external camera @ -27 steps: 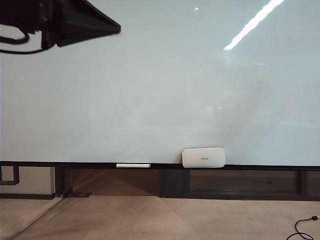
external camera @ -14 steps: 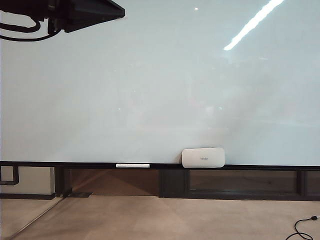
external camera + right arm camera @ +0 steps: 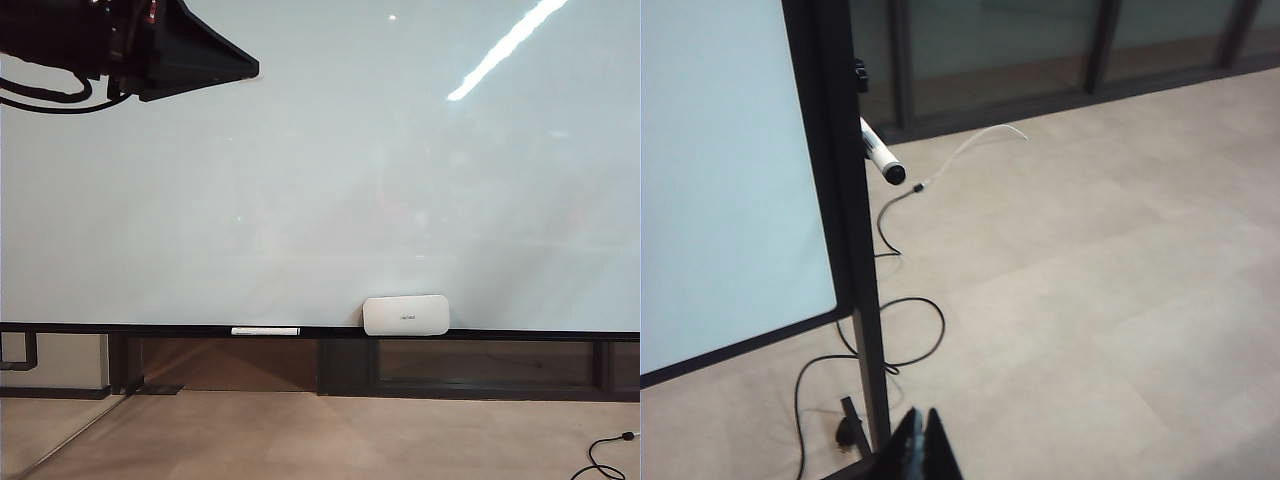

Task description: Reach to the right to find the marker pen, pick it up, and write the number 10 on the whiteboard.

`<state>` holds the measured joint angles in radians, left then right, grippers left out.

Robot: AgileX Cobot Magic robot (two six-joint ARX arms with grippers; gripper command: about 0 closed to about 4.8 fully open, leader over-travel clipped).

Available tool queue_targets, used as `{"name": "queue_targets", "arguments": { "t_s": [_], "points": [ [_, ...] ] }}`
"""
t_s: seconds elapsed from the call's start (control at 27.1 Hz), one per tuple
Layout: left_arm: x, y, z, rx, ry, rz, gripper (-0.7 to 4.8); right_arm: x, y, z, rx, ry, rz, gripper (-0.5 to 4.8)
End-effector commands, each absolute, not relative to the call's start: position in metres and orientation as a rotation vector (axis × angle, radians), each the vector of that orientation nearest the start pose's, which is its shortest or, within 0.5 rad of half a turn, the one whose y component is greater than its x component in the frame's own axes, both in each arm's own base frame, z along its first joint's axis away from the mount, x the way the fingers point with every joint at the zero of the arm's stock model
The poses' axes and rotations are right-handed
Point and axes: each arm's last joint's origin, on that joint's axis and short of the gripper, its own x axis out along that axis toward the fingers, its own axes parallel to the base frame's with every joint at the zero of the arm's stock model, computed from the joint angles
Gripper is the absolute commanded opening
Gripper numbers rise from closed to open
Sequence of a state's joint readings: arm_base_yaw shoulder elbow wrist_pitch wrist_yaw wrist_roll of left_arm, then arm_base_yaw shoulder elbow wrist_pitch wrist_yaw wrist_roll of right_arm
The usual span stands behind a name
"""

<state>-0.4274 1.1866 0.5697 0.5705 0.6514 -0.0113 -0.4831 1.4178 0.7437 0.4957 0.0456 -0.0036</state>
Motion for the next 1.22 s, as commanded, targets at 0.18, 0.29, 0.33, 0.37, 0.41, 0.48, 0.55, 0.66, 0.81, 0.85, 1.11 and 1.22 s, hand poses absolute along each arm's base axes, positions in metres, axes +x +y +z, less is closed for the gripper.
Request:
{"name": "queue_targets", "arguments": {
  "t_s": [0.18,0.29,0.33,0.37,0.41,0.48,0.55,0.66,0.81,0.85,1.11,1.22],
  "points": [
    [0.22,-0.12,0.257,0.003,0.002,-1.09,-0.06,0.289,-0.158,0.246,0.06,0.105,-0.416,-0.08],
    [0.22,-0.12,0.257,0.011,-0.002,-1.099,-0.06,0.297,-0.162,0.24,0.045,0.056,-0.416,-0.08],
    [0.22,-0.12,0.257,0.013,-0.003,-1.099,-0.06,0.298,-0.163,0.237,0.043,0.052,-0.417,-0.08],
    [0.22,-0.12,0.257,0.014,-0.003,-1.099,-0.06,0.3,-0.165,0.233,0.043,0.049,-0.417,-0.08],
    [0.22,-0.12,0.257,0.019,-0.007,-1.099,-0.06,0.302,-0.166,0.23,0.041,0.044,-0.413,-0.08],
    [0.22,-0.12,0.257,0.026,-0.012,-1.095,-0.06,0.309,-0.169,0.22,0.038,0.031,-0.392,-0.08],
    [0.22,-0.12,0.257,0.026,-0.014,-1.094,-0.06,0.322,-0.175,0.212,0.053,0.037,-0.373,-0.08],
    [0.22,-0.121,0.256,0.026,-0.004,-1.095,-0.06,0.343,-0.186,0.203,0.091,0.022,-0.352,-0.08],
    [0.228,-0.124,0.242,0.039,0.037,-1.104,-0.06,0.366,-0.196,0.199,0.06,-0.033,-0.314,-0.08],
    [0.23,-0.125,0.239,0.038,0.048,-1.106,-0.06,0.369,-0.197,0.199,0.044,-0.041,-0.297,-0.04],
    [0.237,-0.128,0.235,0.042,0.006,-1.096,-0.06,0.386,-0.213,0.175,-0.019,-0.037,-0.301,0.0],
    [0.239,-0.129,0.235,0.042,0.006,-1.096,-0.06,0.389,-0.221,0.167,-0.024,-0.047,-0.3,0.04]
  ]
}}
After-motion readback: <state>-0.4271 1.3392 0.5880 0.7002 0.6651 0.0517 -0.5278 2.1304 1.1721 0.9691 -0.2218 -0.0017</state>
